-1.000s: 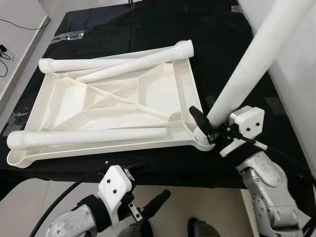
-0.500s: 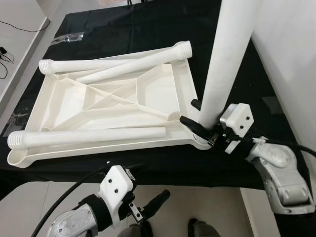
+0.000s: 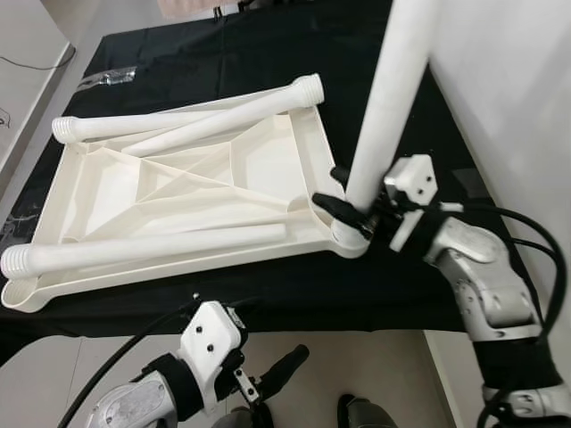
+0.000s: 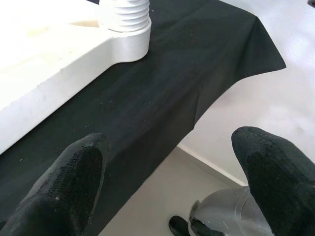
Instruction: Building children table
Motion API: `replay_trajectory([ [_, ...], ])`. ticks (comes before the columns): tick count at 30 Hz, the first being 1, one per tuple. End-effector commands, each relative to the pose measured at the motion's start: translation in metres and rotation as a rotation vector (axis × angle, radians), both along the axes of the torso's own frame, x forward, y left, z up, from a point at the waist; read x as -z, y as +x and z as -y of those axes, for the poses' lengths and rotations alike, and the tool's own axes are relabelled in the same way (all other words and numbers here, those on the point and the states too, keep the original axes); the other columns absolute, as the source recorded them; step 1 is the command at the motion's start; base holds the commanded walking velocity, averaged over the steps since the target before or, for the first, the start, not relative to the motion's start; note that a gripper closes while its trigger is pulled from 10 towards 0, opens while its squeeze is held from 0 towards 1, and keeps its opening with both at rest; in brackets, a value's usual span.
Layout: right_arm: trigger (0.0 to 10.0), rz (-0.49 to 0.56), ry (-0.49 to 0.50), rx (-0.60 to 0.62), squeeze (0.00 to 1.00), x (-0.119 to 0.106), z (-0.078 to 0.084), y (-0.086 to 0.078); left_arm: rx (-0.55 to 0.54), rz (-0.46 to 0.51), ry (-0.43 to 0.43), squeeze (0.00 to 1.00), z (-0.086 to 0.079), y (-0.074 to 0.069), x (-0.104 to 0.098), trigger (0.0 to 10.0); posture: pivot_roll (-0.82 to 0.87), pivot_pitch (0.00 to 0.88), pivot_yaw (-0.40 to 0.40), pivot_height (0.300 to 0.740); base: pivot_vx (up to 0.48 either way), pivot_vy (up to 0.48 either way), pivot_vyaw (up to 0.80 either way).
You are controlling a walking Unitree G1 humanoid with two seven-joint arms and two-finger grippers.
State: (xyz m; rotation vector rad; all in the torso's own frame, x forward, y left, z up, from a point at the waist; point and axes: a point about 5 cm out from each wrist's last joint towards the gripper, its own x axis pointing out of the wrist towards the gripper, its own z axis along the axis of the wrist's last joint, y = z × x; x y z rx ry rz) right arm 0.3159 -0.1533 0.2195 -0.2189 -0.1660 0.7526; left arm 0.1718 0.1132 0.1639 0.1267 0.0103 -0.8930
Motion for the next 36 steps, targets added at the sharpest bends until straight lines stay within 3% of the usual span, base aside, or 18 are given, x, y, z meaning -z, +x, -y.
replay_trajectory([
  [1, 10.0, -0.218, -0.101, 0.157, 0.00, 0.051, 0.009, -0.002, -0.001, -0.017, 0.002, 0.00, 0.000, -0.003, 0.002, 10.0, -0.01, 0.297, 0.104, 0.740, 0.000, 0.000, 0.00],
  [6, 10.0, -0.238, -0.120, 0.243, 0.00, 0.059, 0.009, -0.006, -0.001, -0.019, 0.000, 0.00, 0.000, -0.002, 0.002, 10.0, -0.01, 0.298, 0.104, 0.740, 0.000, 0.000, 0.00],
  [8, 10.0, -0.246, -0.118, 0.384, 0.00, 0.063, 0.012, -0.009, 0.000, -0.019, -0.001, 0.00, 0.000, -0.002, 0.002, 10.0, -0.01, 0.300, 0.106, 0.740, 0.000, 0.000, 0.00],
  [16, 10.0, -0.240, -0.095, 0.597, 0.00, 0.064, 0.017, -0.010, -0.004, -0.017, -0.001, 0.00, 0.000, 0.000, 0.002, 10.0, -0.01, 0.296, 0.104, 0.740, 0.000, 0.000, 0.00],
  [28, 10.0, -0.303, 0.073, 0.779, 0.00, 0.063, 0.024, -0.015, -0.016, -0.013, 0.001, 0.00, -0.002, 0.001, 0.002, 10.0, -0.01, 0.289, 0.106, 0.740, 0.000, 0.000, 0.00],
  [36, 10.0, -0.325, 0.109, 0.796, 0.00, 0.065, 0.016, -0.020, -0.023, -0.012, 0.004, 0.00, -0.003, 0.003, 0.003, 10.0, -0.01, 0.281, 0.110, 0.740, 0.000, 0.000, 0.00],
])
